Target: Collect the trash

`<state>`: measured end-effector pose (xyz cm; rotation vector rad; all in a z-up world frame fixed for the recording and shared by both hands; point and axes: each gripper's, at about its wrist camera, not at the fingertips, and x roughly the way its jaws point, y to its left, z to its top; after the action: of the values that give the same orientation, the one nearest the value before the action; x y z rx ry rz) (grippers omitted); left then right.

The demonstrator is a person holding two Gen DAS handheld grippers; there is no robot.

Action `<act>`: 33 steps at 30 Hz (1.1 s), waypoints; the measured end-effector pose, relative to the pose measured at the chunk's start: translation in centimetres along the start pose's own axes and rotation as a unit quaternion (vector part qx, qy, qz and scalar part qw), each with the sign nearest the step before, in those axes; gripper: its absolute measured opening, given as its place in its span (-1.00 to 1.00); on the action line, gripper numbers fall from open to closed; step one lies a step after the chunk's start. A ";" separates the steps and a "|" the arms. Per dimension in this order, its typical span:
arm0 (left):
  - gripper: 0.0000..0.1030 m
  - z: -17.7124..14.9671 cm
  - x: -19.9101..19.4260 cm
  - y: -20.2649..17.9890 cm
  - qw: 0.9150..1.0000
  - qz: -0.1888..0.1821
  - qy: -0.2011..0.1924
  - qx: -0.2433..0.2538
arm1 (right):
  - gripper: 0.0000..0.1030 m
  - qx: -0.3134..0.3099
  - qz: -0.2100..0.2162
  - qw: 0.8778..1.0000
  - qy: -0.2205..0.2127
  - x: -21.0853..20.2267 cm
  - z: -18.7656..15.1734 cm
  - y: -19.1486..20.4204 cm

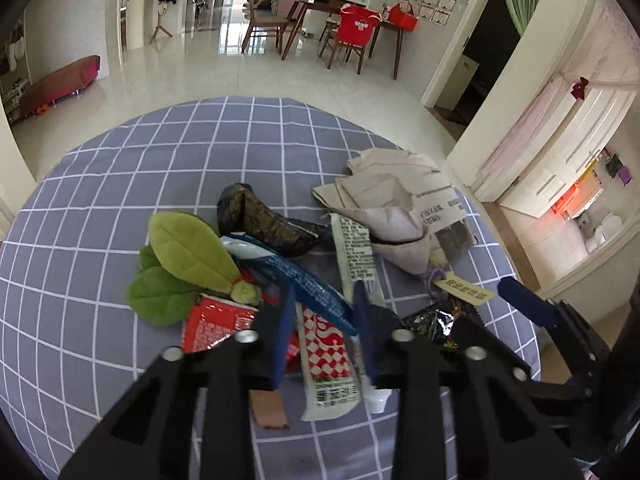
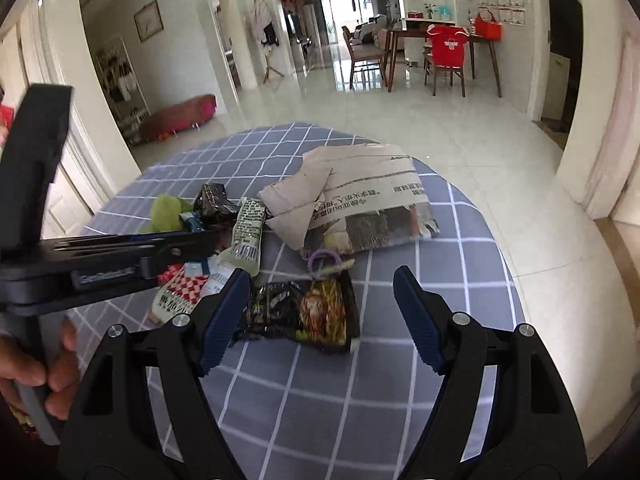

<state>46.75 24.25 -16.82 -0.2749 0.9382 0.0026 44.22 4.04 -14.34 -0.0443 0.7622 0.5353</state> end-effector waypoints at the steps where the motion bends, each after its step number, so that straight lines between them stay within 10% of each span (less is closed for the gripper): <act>1: -0.68 0.0 -0.1 0.1 1.000 0.002 -0.003 0.001 | 0.25 -0.005 0.000 1.000 0.003 0.4 0.3 0.2; 5: -1.00 0.0 -0.9 0.7 1.000 -0.001 -0.016 -0.004 | -0.36 -0.014 0.001 1.000 0.019 1.6 0.6 0.7; 11: -1.00 -0.1 -2.7 0.8 0.999 -0.010 -0.035 -0.004 | -0.64 -0.016 0.005 1.000 0.004 0.9 0.7 0.6; 19: -0.91 -0.2 -4.3 0.4 0.999 -0.018 -0.031 -0.013 | -0.64 -0.001 0.022 1.000 -0.022 -2.0 1.0 0.2; 20: -0.82 -0.2 -4.1 0.6 0.999 -0.015 -0.025 -0.018 | -0.64 0.000 0.024 0.999 -0.022 -2.2 1.0 0.2; 22: 0.02 -0.4 -3.4 0.6 1.000 -0.001 -0.013 -0.023 | -0.64 0.002 0.030 0.999 -0.023 -2.5 1.2 0.1; 23: 0.05 -0.5 -3.1 0.6 1.000 0.006 -0.013 -0.022 | -0.64 0.002 0.030 0.999 -0.024 -2.6 1.0 0.0; 33: -0.40 0.1 0.9 0.5 0.999 0.025 0.021 -0.035 | -0.64 0.013 0.045 0.999 -0.020 -1.5 1.0 -1.1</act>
<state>47.30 24.64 -17.56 -0.3167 0.9874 0.0750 44.47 2.60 -12.77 0.0251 0.7343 0.6100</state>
